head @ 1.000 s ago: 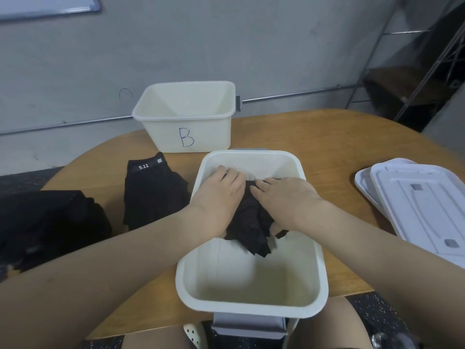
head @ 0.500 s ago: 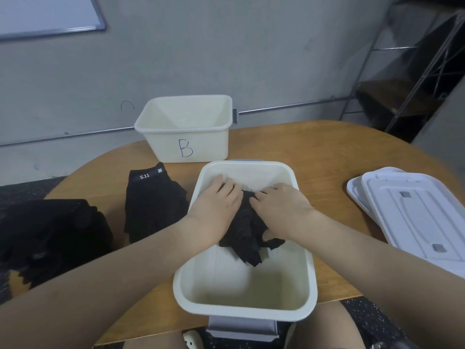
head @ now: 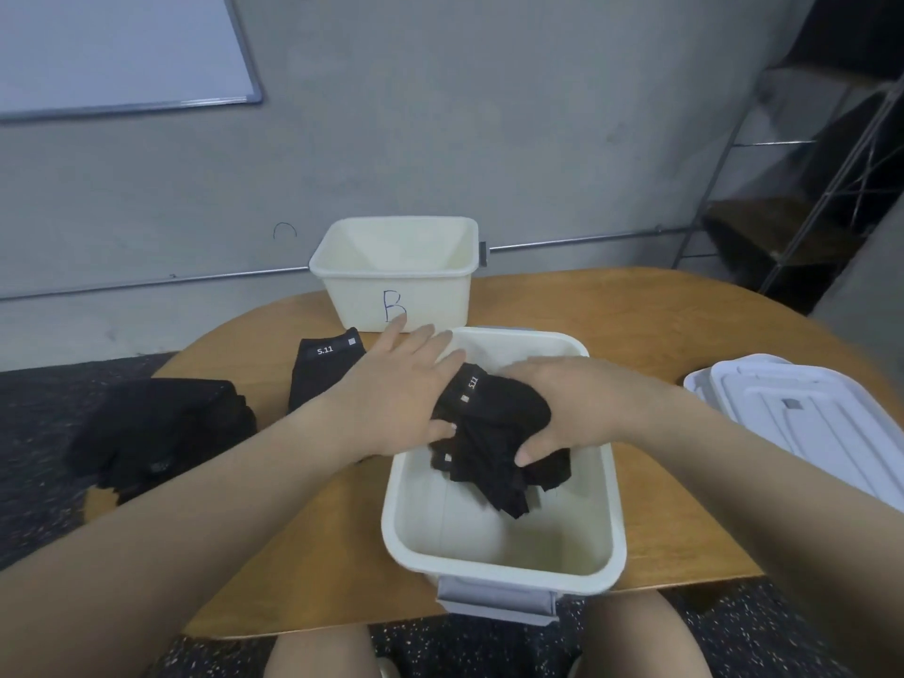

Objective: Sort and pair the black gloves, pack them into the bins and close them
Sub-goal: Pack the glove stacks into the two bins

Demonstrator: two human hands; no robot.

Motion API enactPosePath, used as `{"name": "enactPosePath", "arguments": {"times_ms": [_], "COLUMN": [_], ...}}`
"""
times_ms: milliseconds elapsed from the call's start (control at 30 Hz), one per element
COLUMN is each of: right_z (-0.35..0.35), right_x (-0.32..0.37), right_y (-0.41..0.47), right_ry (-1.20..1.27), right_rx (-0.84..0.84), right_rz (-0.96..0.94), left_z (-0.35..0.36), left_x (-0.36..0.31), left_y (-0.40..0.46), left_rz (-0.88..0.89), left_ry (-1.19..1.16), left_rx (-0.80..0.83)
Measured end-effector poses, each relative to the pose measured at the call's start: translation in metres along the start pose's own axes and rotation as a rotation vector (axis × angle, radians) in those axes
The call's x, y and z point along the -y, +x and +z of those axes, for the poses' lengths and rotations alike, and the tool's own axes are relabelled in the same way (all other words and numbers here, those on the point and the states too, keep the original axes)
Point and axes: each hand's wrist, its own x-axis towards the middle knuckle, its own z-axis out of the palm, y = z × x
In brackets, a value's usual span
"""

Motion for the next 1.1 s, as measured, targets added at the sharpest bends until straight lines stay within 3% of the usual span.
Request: {"name": "enactPosePath", "arguments": {"times_ms": [233, 433, 700, 1100], "right_z": [-0.021, -0.021, -0.006, 0.01], "right_x": [0.036, 0.082, 0.11, 0.104], "right_y": [0.022, 0.082, 0.177, 0.276], "right_ry": [0.095, 0.185, 0.139, 0.118], "right_rx": [-0.176, -0.219, -0.074, 0.129], "right_rz": [-0.04, -0.142, -0.175, -0.172], "left_z": [0.005, 0.052, 0.101, 0.162], "left_x": [0.067, 0.058, 0.053, 0.065], "left_y": [-0.062, -0.098, -0.085, -0.031], "left_rz": [-0.385, -0.524, -0.665, -0.885], "left_ry": [-0.526, -0.757, -1.031, -1.136], "left_rx": [-0.029, -0.108, -0.224, -0.367]}}
